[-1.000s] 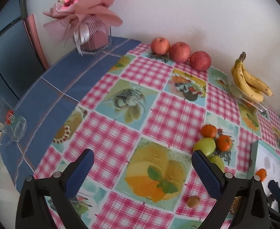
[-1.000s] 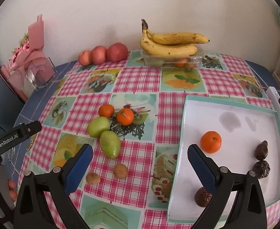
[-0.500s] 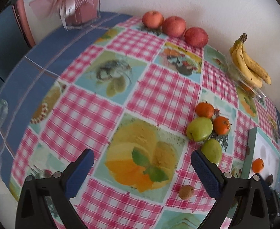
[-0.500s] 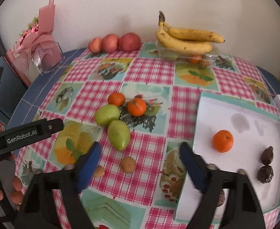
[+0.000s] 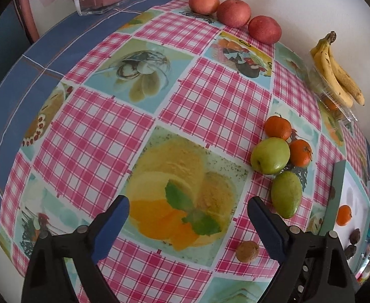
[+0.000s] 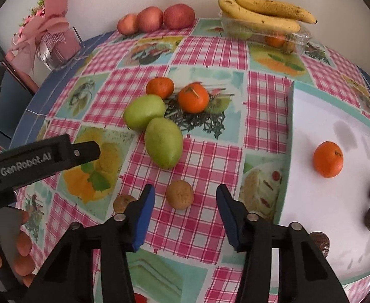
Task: Organize fruits
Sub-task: 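Close the right tool on a small brown round fruit while the left tool grips another, then carry the brown round fruits over the white tray with both tools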
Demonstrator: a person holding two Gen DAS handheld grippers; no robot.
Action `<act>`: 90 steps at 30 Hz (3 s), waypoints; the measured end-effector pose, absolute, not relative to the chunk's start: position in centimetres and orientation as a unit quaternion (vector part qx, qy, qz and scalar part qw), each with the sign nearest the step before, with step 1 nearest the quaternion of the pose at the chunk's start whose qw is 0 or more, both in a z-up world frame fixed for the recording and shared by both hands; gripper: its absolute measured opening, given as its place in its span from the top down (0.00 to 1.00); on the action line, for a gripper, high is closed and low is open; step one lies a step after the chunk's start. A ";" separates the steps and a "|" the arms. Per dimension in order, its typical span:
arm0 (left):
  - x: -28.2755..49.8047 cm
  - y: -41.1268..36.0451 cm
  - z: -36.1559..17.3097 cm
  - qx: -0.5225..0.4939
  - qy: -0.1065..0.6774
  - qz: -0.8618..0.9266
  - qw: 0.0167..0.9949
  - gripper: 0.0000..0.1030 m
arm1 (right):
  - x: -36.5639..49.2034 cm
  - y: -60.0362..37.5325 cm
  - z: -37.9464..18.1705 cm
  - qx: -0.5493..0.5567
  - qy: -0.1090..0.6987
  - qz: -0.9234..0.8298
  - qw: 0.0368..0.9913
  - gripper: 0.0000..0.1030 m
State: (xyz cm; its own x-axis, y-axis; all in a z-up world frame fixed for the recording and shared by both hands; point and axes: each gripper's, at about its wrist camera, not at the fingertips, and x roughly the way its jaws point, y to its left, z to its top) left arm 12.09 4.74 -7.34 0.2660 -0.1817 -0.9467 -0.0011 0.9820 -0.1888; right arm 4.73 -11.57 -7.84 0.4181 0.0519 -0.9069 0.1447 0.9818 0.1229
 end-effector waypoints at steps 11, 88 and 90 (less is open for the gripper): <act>12.3 4.7 -7.6 -0.084 0.611 -0.067 0.784 0.07 | 5.3 -11.6 -9.2 0.106 0.547 -0.029 0.830 0.67; 7.1 -7.2 -3.0 0.023 0.567 -0.231 0.790 0.73 | -1.5 -27.0 -3.2 0.191 0.466 -0.213 0.837 0.74; 6.8 -8.1 -2.5 0.028 0.559 -0.240 0.793 0.73 | -1.8 -27.7 -3.1 0.190 0.463 -0.222 0.837 0.74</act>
State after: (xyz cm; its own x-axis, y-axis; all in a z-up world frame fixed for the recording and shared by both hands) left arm 6.76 -8.14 -2.47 0.2606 -0.3503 -0.8996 0.4124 0.8829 -0.2244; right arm -1.81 -27.72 -3.05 0.4722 -0.1949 -0.8597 0.5477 0.8290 0.1128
